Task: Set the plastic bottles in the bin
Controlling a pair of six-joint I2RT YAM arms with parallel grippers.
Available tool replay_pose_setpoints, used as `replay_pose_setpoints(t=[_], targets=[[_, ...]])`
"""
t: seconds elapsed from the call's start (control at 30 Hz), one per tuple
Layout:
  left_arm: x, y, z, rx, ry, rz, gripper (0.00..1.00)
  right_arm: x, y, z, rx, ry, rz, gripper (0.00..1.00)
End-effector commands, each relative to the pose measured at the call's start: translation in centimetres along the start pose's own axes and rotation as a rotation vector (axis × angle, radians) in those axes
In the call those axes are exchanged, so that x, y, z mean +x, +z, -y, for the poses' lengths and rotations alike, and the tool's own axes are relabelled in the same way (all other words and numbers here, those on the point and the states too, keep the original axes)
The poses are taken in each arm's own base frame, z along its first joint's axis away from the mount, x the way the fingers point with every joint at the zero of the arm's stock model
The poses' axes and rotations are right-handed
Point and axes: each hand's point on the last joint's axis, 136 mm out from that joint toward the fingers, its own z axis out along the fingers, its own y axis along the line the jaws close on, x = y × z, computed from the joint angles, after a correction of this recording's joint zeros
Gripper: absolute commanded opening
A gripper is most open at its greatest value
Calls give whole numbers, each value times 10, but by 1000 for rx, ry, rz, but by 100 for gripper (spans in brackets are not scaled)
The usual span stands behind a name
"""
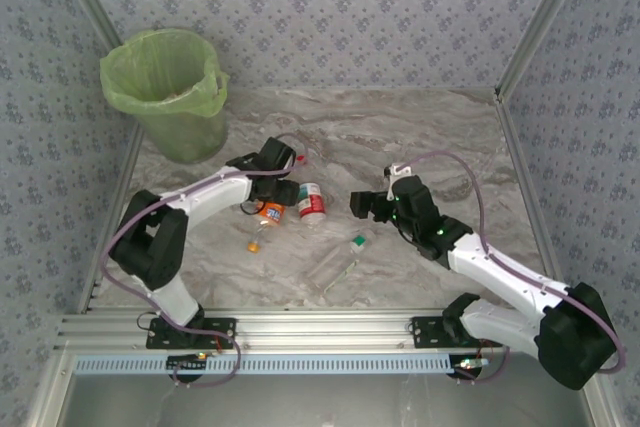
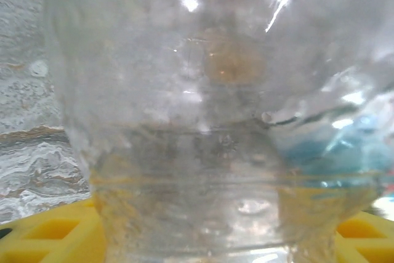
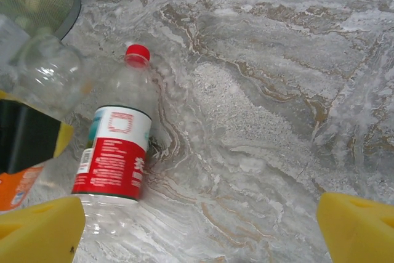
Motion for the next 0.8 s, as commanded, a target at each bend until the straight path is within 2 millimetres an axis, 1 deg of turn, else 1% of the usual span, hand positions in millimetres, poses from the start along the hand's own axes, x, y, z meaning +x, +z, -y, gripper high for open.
replay_pose_setpoints(t=[0.0, 0.1, 0.37, 0.57, 0.7, 0.77], targets=[[-15, -21, 2, 29, 7, 79, 14, -15, -1, -14, -32, -7, 26, 99], [-25, -37, 3, 47, -5, 138, 0, -17, 0, -18, -39, -16, 27, 99], [-57, -92, 10, 129, -38, 322, 0, -21, 5, -35, -69, -61, 25, 99], [-86, -133, 12, 200, -77, 493, 0, -24, 11, -51, -101, -98, 28, 99], [-107, -156, 1, 209, -147, 589, 0, -30, 14, -65, -136, -108, 42, 99], [-116, -164, -6, 215, -187, 628, 0, -32, 16, -71, -148, -112, 46, 99]])
